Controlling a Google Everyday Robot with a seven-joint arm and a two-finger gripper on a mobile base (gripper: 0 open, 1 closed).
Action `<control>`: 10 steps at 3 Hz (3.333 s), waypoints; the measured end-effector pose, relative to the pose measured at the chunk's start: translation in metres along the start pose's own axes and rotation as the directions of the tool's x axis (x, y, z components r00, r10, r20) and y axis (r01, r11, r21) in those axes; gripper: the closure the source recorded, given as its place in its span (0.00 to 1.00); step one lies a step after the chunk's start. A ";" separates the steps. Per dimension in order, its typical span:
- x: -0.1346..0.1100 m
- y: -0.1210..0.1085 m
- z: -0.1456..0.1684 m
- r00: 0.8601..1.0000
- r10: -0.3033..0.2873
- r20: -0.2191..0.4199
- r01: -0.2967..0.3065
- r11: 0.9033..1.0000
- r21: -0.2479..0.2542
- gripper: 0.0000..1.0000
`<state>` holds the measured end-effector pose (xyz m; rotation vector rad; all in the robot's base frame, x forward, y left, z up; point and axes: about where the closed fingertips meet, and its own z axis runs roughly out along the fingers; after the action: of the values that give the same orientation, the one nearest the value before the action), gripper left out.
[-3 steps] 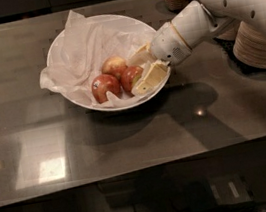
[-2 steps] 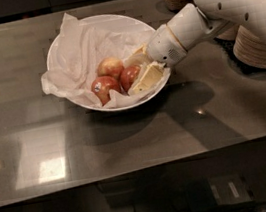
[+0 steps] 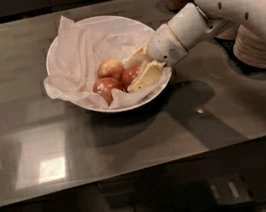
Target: Pick apple from white bowl
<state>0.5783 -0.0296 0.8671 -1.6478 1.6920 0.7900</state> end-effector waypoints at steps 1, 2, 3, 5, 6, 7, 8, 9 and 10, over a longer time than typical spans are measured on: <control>0.000 -0.001 0.000 1.000 0.004 0.007 -0.004 1.000 0.003 0.78; -0.001 -0.002 -0.001 1.000 0.007 0.017 -0.008 1.000 0.010 0.99; -0.004 -0.007 -0.009 0.999 0.004 0.046 -0.006 0.999 0.032 1.00; -0.023 -0.022 -0.035 0.995 -0.038 0.097 0.029 0.996 0.088 1.00; -0.038 -0.030 -0.055 0.991 -0.079 0.111 0.064 0.989 0.130 1.00; -0.038 -0.030 -0.055 0.991 -0.079 0.111 0.064 0.989 0.130 1.00; -0.038 -0.030 -0.055 0.991 -0.079 0.111 0.064 0.989 0.130 0.81; -0.038 -0.030 -0.055 0.991 -0.079 0.111 0.064 0.989 0.130 0.57; -0.038 -0.030 -0.055 0.991 -0.079 0.111 0.065 0.989 0.130 0.34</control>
Offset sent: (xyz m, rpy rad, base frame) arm 0.0079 -0.0100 0.0007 0.0525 -0.0118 -0.0495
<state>0.6067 -0.0501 0.9311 -1.5380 1.5606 0.7150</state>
